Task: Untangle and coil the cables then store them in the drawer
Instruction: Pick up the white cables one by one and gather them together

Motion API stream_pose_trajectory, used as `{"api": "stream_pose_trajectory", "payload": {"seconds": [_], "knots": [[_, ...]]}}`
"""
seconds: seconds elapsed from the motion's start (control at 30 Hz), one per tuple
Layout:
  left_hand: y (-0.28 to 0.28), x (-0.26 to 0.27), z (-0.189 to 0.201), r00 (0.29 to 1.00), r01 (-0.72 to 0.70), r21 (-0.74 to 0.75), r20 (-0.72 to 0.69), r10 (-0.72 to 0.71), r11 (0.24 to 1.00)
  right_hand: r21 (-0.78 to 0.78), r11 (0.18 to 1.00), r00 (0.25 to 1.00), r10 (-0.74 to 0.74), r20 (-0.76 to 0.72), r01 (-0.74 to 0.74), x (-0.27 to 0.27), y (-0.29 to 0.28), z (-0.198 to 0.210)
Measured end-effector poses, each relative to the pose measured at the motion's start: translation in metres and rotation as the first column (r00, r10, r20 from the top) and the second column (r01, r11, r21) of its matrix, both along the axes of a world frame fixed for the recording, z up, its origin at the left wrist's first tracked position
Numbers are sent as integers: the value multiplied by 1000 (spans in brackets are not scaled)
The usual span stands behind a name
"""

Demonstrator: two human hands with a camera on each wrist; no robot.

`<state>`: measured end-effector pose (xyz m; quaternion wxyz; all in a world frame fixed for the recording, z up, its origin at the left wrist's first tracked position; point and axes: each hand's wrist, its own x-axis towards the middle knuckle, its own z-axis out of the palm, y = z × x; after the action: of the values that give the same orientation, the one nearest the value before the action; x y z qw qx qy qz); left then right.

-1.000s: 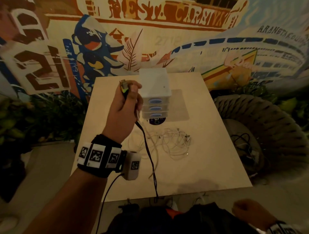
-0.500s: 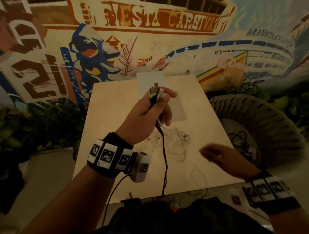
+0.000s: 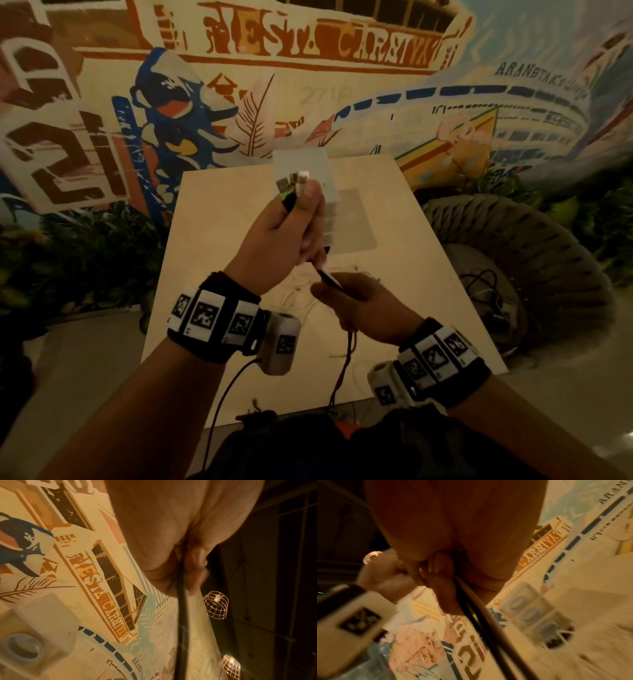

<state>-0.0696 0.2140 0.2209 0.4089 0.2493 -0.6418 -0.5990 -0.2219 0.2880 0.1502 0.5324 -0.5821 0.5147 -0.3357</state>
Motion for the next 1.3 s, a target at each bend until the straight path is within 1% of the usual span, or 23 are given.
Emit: {"api": "stream_pose_trajectory", "payload": {"seconds": [0.1, 0.17, 0.27, 0.37, 0.43, 0.5, 0.57, 0.67, 0.77, 0.83, 0.87, 0.9, 0.97, 1.0, 1.03, 1.07, 1.1, 1.13, 1.17, 1.2, 1.23, 1.27, 1.3], "knots": [[-16, 4, 0, 996, -25, 98, -83, 33, 995, 172, 985, 999, -17, -30, 22, -10, 2, -51], [-21, 6, -7, 998, -50, 105, -31, 54, 993, 253, 967, 997, -11, -73, 29, -26, 8, -87], [-27, 8, -12, 991, -137, 78, 24, 135, 987, 364, 931, 957, 85, -276, 22, -56, 29, -128], [-48, 21, -5, 978, -210, 97, 20, 209, 973, 482, 868, 926, 77, -369, 119, -90, 62, -164], [-55, 23, -8, 976, -215, 109, 68, 209, 970, 491, 859, 918, 68, -392, 146, -108, 80, -174], [-53, 15, -16, 972, -209, 83, 129, 198, 974, 509, 852, 910, 107, -402, 125, -122, 93, -185], [-50, 5, -20, 974, -202, 92, 125, 190, 975, 523, 843, 879, 150, -452, 126, -135, 103, -192], [-55, -4, -18, 976, -207, 107, 84, 199, 972, 494, 840, 862, 66, -502, 223, -156, 117, -209], [-62, -7, -12, 969, -244, 114, 68, 238, 963, 452, 852, 846, 18, -532, 266, -163, 119, -205], [-66, -8, -7, 955, -297, 129, 32, 295, 946, 368, 869, 803, -55, -593, 331, -164, 116, -189], [-68, -8, -3, 946, -322, 136, 8, 324, 937, 337, 863, 765, -84, -638, 376, -170, 117, -187], [-70, -8, 0, 939, -339, 145, -14, 345, 930, 284, 871, 727, -114, -677, 400, -179, 121, -194], [-71, -10, 4, 938, -338, 153, -30, 346, 929, 268, 877, 738, -133, -661, 398, -201, 129, -220], [-70, -11, 4, 940, -332, 148, -22, 339, 931, 243, 888, 701, -117, -703, 391, -216, 134, -233], [-69, -14, 3, 938, -342, 141, -3, 346, 929, 192, 913, 684, -120, -719, 361, -222, 135, -237], [-69, -16, 2, 933, -358, 128, 19, 358, 925, 183, 929, 680, -91, -728, 320, -226, 137, -241], [-68, -17, 1, 925, -380, 121, 35, 379, 917, 210, 923, 700, -84, -709, 323, -223, 136, -230], [-69, -17, 1, 915, -404, 114, 43, 402, 907, 261, 905, 716, -65, -695, 335, -216, 130, -204], [-69, -14, 2, 904, -428, 108, 43, 426, 897, 259, 895, 736, -105, -669, 363, -210, 127, -182], [-70, -11, 4, 893, -451, 101, 36, 449, 887, 238, 874, 752, -193, -631, 424, -208, 126, -170], [-71, -7, 7, 880, -474, 92, 29, 473, 876, 190, 855, 748, -289, -598, 482, -214, 126, -165], [-70, -4, 9, 866, -499, 86, 20, 499, 862, 173, 835, 744, -346, -572, 522, -216, 124, -153], [-70, -2, 10, 848, -529, 92, 13, 530, 843, 183, 840, 753, -334, -566, 511, -220, 124, -151]]}}
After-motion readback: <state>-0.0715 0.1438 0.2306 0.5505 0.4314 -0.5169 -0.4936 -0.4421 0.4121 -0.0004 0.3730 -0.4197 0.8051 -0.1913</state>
